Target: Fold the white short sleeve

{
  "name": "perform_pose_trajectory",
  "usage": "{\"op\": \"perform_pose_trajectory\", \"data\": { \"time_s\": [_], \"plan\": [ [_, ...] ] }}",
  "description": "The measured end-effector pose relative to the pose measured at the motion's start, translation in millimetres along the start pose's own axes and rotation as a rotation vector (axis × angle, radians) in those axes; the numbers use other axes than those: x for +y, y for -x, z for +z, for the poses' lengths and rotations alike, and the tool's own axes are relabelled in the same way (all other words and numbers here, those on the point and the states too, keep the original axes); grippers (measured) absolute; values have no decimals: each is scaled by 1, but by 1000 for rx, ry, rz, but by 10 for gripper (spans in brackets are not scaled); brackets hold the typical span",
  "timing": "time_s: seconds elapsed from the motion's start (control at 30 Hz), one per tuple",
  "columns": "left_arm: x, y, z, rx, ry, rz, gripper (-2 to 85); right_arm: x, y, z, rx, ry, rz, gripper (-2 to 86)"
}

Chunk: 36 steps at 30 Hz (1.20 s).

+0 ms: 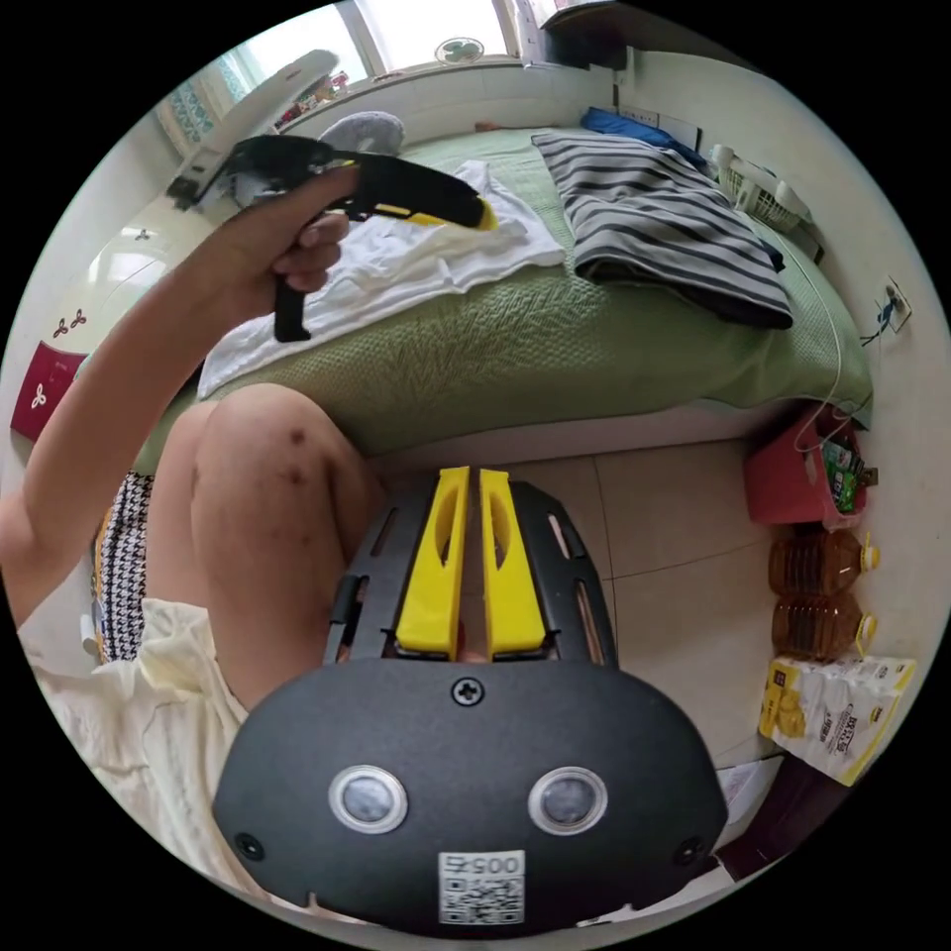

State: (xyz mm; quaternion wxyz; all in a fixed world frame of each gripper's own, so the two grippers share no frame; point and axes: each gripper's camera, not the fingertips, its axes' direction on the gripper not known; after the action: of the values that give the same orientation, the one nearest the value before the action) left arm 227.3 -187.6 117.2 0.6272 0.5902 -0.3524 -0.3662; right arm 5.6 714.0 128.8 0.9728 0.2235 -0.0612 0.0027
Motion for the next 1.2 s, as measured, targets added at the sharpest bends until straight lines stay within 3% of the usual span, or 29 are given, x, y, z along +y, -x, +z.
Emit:
{"op": "perform_pose_trajectory", "data": {
  "time_s": [0.27, 0.53, 0.63, 0.77, 0.93, 1.1, 1.2],
  "plan": [
    [-31, -11, 55, 39, 73, -42, 159, 0, -27, -8, -8, 48, 24, -2],
    [-25, -5, 49, -71, 26, -111, 47, -41, -27, -25, -26, 29, -43, -4],
    [-12, 16, 34, 41, -16, -149, 38, -75, -34, -52, 40, -35, -90, 7],
    [13, 45, 13, 136, -93, -185, 35, -158, -46, -99, 20, -173, -177, 68],
    [26, 68, 3, 183, -106, -201, 34, -285, -42, -77, -94, -91, -251, 111],
    [40, 92, -10, 183, -104, -146, 34, -387, -66, -11, -271, 27, -45, 114],
    [48, 112, -14, 236, -103, -135, 34, -416, -69, 19, -257, 83, 1, 123]
  ]
}}
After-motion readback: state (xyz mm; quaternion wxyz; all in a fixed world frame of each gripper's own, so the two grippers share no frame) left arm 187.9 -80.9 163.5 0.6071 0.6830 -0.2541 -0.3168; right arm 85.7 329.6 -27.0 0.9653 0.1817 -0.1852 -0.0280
